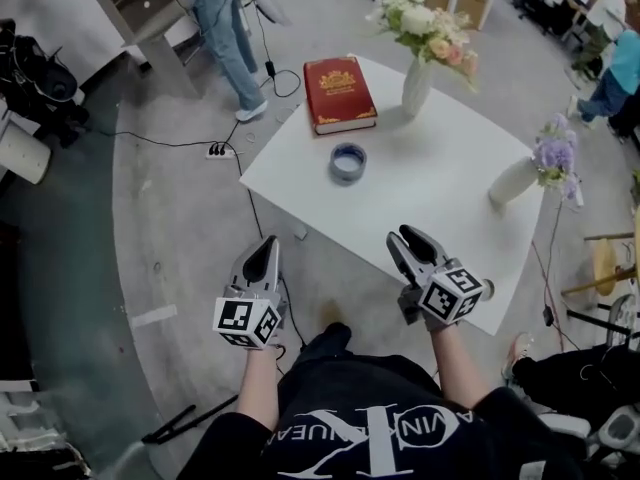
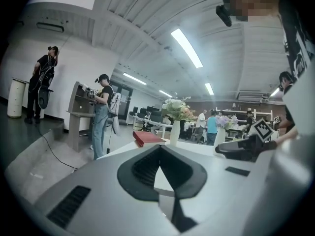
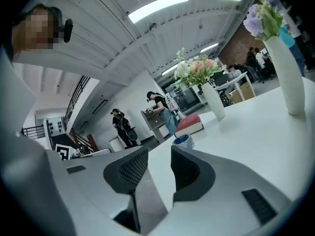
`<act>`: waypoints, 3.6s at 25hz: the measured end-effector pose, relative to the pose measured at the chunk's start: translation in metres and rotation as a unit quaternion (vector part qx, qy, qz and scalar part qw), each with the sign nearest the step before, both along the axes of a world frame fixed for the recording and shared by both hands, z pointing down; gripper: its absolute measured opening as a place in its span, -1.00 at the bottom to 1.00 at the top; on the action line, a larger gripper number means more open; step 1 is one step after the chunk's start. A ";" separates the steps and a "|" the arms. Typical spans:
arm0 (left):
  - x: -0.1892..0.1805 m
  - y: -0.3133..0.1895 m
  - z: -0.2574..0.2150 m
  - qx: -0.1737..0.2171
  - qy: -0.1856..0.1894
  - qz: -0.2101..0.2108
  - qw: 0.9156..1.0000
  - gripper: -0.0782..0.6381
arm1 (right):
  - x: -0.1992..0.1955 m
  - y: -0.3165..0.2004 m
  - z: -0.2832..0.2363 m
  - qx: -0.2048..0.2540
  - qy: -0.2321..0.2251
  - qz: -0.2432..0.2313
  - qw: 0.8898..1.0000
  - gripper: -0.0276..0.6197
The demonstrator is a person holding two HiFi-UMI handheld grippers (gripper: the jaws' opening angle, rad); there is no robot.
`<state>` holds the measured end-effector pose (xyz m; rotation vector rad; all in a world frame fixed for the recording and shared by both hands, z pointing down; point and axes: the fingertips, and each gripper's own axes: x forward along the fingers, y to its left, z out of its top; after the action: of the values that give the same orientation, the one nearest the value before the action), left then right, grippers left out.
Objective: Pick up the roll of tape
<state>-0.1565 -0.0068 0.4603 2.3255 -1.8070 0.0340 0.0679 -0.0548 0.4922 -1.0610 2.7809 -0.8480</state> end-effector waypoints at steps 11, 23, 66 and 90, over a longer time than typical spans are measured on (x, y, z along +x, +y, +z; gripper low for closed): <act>-0.031 -0.071 0.013 -0.010 0.012 0.042 0.999 -0.78 | -0.029 -0.053 0.014 -0.023 0.010 0.037 0.999 -0.49; -0.048 -0.095 0.024 -0.013 0.034 0.052 0.998 -0.78 | -0.060 -0.072 0.021 -0.038 0.039 0.028 0.998 -0.48; -0.023 -0.196 0.068 -0.067 0.032 0.086 0.994 -0.78 | -0.095 -0.228 0.111 -0.119 0.315 -0.046 0.941 -0.48; -0.029 -0.181 0.048 -0.050 0.021 0.069 0.996 -0.78 | -0.073 -0.223 0.072 -0.073 0.260 0.000 0.963 -0.72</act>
<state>-0.1856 -0.1883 0.5079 2.3586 -1.5853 0.0931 -0.0055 -0.2780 0.5637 -1.4984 3.1687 -0.8959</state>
